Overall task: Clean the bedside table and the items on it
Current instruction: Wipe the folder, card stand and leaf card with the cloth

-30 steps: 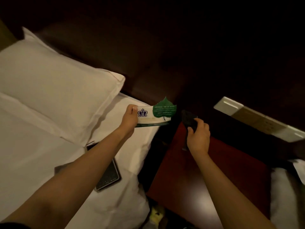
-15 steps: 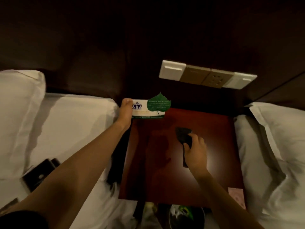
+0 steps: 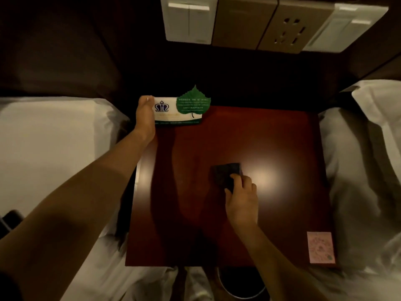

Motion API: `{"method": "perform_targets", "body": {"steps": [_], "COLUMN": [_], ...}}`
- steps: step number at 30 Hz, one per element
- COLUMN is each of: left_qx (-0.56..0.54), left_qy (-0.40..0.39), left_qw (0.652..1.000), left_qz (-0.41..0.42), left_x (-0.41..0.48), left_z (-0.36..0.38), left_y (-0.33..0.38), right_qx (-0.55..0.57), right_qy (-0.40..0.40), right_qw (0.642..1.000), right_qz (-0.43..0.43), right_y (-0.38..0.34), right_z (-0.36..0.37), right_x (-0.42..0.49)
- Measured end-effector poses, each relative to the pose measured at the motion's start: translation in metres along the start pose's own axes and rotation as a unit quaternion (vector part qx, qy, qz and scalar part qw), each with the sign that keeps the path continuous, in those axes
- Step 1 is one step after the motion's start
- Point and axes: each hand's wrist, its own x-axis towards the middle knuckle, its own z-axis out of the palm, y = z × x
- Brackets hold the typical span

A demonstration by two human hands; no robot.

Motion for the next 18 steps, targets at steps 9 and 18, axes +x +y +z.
{"method": "perform_targets", "body": {"steps": [9,18], "left_qx": [-0.056,-0.078], "left_qy": [0.037,0.015], "left_qw": [0.998,0.997], "left_qz": [-0.009,0.004], "left_x": [0.026,0.019], "left_z": [0.0,-0.007], "left_y": [-0.011,-0.013], "right_qx": [-0.058,-0.081], "right_qy": [0.035,0.037], "right_qw": [0.997,0.995], "right_qz": [-0.03,-0.034], "right_y": [0.041,0.04], "right_z": [0.029,0.026], "right_x": [-0.034,-0.034]}}
